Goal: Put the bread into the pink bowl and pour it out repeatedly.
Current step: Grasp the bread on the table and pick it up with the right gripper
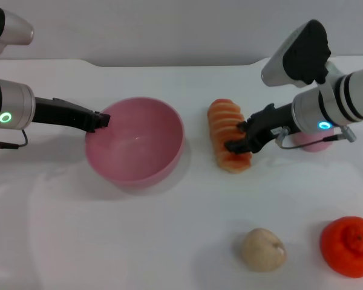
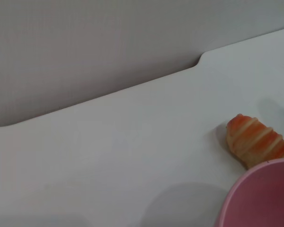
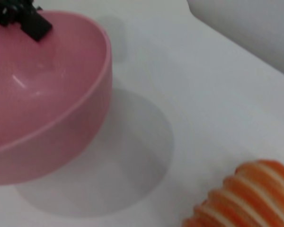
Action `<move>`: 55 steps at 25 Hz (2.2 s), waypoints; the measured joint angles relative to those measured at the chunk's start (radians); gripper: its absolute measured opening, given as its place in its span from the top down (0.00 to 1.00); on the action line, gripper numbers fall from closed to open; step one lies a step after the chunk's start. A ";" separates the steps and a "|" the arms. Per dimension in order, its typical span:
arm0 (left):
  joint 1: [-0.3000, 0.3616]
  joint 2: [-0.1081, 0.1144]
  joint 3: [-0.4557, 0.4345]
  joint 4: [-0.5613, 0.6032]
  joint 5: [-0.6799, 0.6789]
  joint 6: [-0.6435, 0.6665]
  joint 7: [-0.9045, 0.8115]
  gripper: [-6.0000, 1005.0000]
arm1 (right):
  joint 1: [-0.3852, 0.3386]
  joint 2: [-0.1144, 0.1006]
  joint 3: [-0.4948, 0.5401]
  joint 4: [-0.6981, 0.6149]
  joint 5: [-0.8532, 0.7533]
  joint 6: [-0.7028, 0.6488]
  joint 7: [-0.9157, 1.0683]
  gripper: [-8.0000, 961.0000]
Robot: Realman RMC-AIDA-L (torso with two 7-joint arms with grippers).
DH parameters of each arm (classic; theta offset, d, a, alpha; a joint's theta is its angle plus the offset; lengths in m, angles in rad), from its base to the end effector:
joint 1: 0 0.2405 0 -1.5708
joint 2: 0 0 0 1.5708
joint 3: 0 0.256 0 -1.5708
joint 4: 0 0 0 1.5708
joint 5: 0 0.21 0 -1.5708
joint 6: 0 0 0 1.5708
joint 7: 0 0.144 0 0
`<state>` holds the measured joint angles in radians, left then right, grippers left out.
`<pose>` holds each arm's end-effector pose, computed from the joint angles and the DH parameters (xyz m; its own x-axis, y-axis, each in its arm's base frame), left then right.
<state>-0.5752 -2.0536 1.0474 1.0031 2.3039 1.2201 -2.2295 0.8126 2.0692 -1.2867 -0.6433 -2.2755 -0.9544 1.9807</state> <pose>-0.2424 0.3926 0.0197 0.6962 0.6753 0.2435 0.7079 -0.5895 -0.3890 0.2079 0.4165 -0.0630 0.8957 -0.4443 0.0192 -0.4000 -0.8237 -0.4018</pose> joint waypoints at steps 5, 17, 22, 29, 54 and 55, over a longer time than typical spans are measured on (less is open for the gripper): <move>-0.002 -0.001 0.008 0.000 0.000 0.001 -0.001 0.95 | 0.000 0.003 0.001 0.039 0.009 0.019 0.005 0.43; 0.000 -0.002 0.014 -0.015 0.000 0.000 0.004 0.94 | 0.002 0.009 0.000 0.060 0.013 0.040 0.006 0.43; 0.006 -0.003 0.014 -0.015 0.000 0.001 0.004 0.94 | 0.004 0.011 -0.005 0.062 0.013 0.050 0.006 0.45; 0.006 -0.003 0.014 -0.015 -0.002 0.006 0.002 0.94 | -0.001 0.012 -0.069 0.054 0.013 0.080 0.005 0.59; -0.004 -0.003 0.014 -0.012 -0.028 0.012 0.006 0.94 | -0.015 0.012 -0.075 0.044 0.013 0.117 0.004 0.77; -0.004 -0.003 0.014 -0.012 -0.028 0.013 0.006 0.94 | -0.016 0.012 -0.075 0.043 0.013 0.117 0.004 0.78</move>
<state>-0.5791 -2.0567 1.0612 0.9912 2.2763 1.2330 -2.2234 0.7964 2.0815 -1.3617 -0.6003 -2.2626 -0.8370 1.9850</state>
